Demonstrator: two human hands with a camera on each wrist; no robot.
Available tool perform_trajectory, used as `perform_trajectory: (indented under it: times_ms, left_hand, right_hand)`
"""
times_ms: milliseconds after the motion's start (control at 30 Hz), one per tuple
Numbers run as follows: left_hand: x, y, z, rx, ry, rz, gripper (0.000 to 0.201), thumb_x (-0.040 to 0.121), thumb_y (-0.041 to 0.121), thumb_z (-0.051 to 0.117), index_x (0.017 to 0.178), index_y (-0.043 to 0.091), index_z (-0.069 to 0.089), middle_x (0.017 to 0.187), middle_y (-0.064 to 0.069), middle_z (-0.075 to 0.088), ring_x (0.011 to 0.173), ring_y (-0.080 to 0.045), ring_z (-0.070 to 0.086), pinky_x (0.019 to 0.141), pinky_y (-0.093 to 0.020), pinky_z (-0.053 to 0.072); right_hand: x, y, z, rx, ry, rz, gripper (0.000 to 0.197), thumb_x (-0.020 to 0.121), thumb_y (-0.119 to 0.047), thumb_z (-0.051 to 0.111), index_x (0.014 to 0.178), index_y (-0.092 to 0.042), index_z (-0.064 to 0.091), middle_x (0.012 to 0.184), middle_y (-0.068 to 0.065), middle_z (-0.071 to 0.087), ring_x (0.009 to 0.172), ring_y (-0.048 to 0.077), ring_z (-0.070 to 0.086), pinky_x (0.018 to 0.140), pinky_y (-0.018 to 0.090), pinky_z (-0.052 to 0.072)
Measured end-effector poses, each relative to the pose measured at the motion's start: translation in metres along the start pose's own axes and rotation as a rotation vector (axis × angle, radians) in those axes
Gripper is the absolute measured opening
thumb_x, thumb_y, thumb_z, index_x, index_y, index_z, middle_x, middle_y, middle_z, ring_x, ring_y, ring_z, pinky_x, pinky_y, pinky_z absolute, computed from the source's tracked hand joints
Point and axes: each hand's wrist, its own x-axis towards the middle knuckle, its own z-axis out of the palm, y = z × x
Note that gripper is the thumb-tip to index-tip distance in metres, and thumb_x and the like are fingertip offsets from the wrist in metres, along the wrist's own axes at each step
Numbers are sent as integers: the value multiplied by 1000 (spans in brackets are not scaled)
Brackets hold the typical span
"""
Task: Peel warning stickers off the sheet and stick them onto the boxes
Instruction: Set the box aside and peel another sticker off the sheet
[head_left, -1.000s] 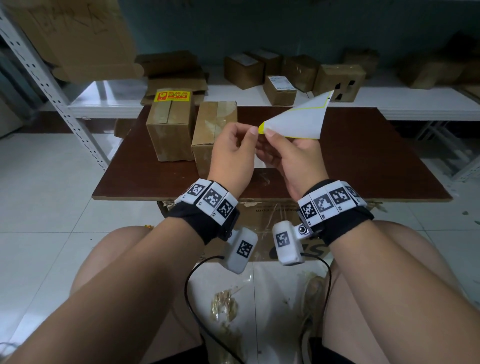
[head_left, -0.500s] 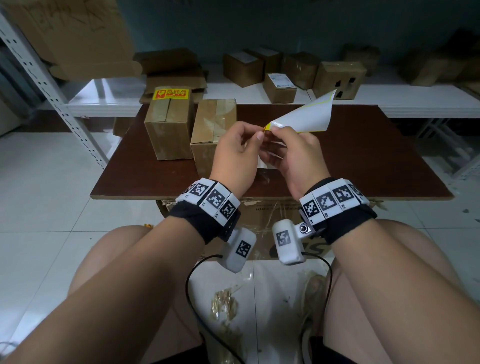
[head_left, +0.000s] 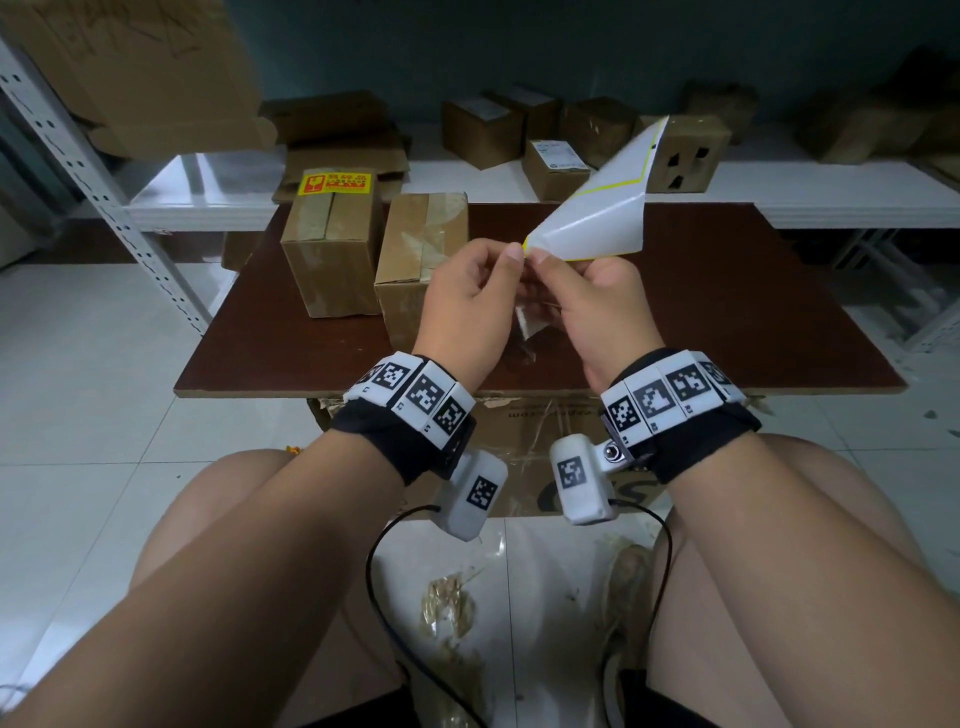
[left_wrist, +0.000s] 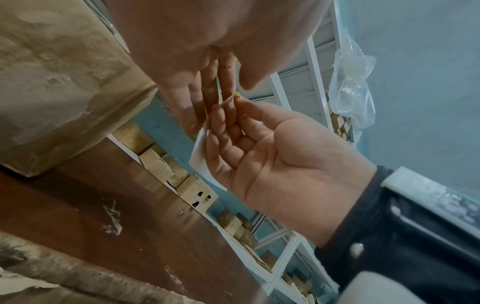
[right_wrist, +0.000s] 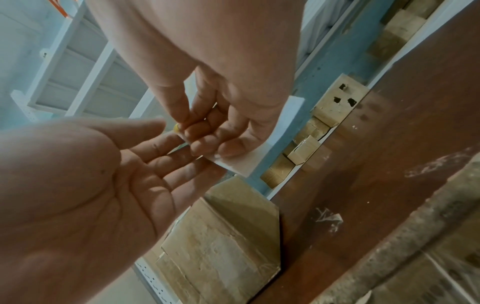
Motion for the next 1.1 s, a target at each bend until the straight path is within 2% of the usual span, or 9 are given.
perform_trajectory:
  times_ms: [100,267,367,467,567,700,867,1033,1100]
  left_hand:
    - [2,1,-3,42,-6,-4,21,104,21,63,86,17,74,76,-2,74,76,-13,70,78,-36,59]
    - [3,6,-11,116,-28,-28,22,100,19,68,82,24,81,77,4,80,81,-10,76,88,-41,65]
    - [4,5,-14,113,-49,-67,21,95,23,69,81,29,83,82,3,82,90,-19,79,92,-51,64]
    - [5,4,-15,93,-54,-97,24,94,21,67,78,28,84,83,-8,81,89,-32,79,90,-57,64]
    - [7,5,-14,21,-60,-144,29,98,13,64,78,23,83,88,-20,80,85,-34,79,90,-52,66]
    - [8,7,-14,-102,-58,-230,26,100,6,62,81,14,78,76,-12,76,76,-17,75,81,-35,68]
    - [7,8,-14,-175,-57,-246,21,101,8,68,83,12,78,85,-15,77,82,-21,77,84,-36,67]
    - [7,10,-14,-214,-38,-257,16,103,9,68,88,7,74,77,-9,76,74,-13,76,75,-26,67]
    - [6,8,-12,-195,-51,-231,16,103,9,69,89,6,75,76,-9,73,76,-13,75,78,-29,67]
  right_hand:
    - [1,3,-1,-85,-6,-33,37,98,-28,70,87,6,77,88,26,79,80,30,73,89,61,60]
    - [1,1,-6,-222,-21,-55,35,100,-28,69,85,2,79,83,20,79,81,33,77,86,57,61]
    - [0,0,-7,-242,-24,-56,36,98,-27,72,81,3,79,80,20,79,83,36,78,86,57,61]
    - [1,0,-8,-222,-24,-53,37,97,-27,74,85,8,79,84,25,78,87,41,78,88,62,60]
    - [0,0,-8,-211,-27,-64,37,94,-27,75,86,9,78,86,27,78,88,44,77,88,64,59]
    - [0,0,-7,-190,-5,-77,22,94,-21,75,85,-2,81,87,17,81,90,36,78,89,57,61]
    - [0,-1,-8,-150,-12,-75,18,100,-18,73,87,-10,81,80,2,80,79,15,77,80,38,62]
    - [-2,-2,-5,-137,-34,-103,25,104,-26,70,94,-6,80,89,14,81,79,16,75,82,39,62]
    - [-4,-5,-4,-101,-15,-102,25,104,-22,70,88,-4,77,85,15,77,75,15,72,76,32,62]
